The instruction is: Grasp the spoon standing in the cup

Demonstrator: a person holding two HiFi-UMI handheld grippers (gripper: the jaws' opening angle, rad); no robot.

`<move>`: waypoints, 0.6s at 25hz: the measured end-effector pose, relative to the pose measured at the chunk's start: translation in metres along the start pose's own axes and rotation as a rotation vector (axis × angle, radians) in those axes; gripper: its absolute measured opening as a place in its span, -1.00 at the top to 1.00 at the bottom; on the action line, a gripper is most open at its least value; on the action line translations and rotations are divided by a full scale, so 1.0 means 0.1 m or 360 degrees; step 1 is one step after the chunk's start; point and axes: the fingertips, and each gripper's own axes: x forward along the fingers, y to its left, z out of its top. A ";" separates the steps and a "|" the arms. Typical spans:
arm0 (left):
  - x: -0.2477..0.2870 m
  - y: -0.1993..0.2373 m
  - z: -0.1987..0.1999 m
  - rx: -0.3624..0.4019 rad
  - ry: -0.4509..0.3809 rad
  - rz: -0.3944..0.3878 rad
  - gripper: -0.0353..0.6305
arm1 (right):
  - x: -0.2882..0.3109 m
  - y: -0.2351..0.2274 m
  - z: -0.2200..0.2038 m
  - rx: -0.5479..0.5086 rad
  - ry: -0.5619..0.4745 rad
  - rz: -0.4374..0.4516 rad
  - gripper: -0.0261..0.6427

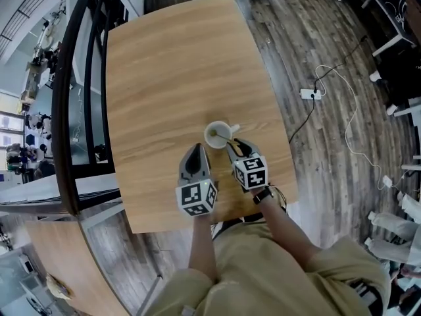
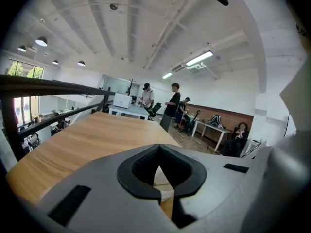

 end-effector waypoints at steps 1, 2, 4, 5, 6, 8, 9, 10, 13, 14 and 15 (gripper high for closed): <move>0.01 0.00 -0.02 -0.0003 0.0006 0.0001 0.89 | 0.01 -0.01 0.01 0.0019 -0.0009 0.0001 0.63; 0.01 0.00 -0.03 -0.0005 0.0010 0.0001 0.89 | 0.02 -0.02 0.01 0.0041 -0.0020 0.0005 0.66; 0.02 0.01 -0.06 -0.0007 0.0017 0.0001 0.89 | 0.04 -0.02 0.02 0.0074 -0.0032 0.0012 0.74; 0.02 0.02 -0.06 -0.0007 0.0019 0.0001 0.89 | 0.05 -0.02 0.02 0.0078 -0.0032 0.0010 0.79; 0.03 0.02 -0.06 -0.0008 0.0021 0.0001 0.89 | 0.06 -0.02 0.02 0.0075 -0.0029 0.0008 0.81; 0.03 0.01 -0.06 -0.0008 0.0020 -0.0002 0.89 | 0.05 0.00 0.03 0.0068 -0.0025 0.0009 0.83; 0.02 0.01 -0.05 -0.0007 0.0018 -0.0004 0.89 | 0.04 0.00 0.03 0.0065 -0.0024 0.0008 0.83; 0.02 0.00 -0.03 -0.0005 0.0015 -0.0006 0.89 | 0.02 0.00 0.04 0.0064 -0.0026 0.0006 0.83; -0.01 -0.02 -0.02 0.0006 0.0007 -0.0008 0.89 | -0.02 0.00 0.05 0.0054 -0.0034 -0.0001 0.86; -0.02 -0.03 -0.02 0.0007 0.0003 -0.0010 0.89 | -0.04 0.00 0.05 0.0048 -0.0037 -0.0004 0.87; -0.03 -0.04 -0.02 0.0008 -0.0003 -0.0012 0.89 | -0.06 0.00 0.05 0.0041 -0.0041 -0.0008 0.87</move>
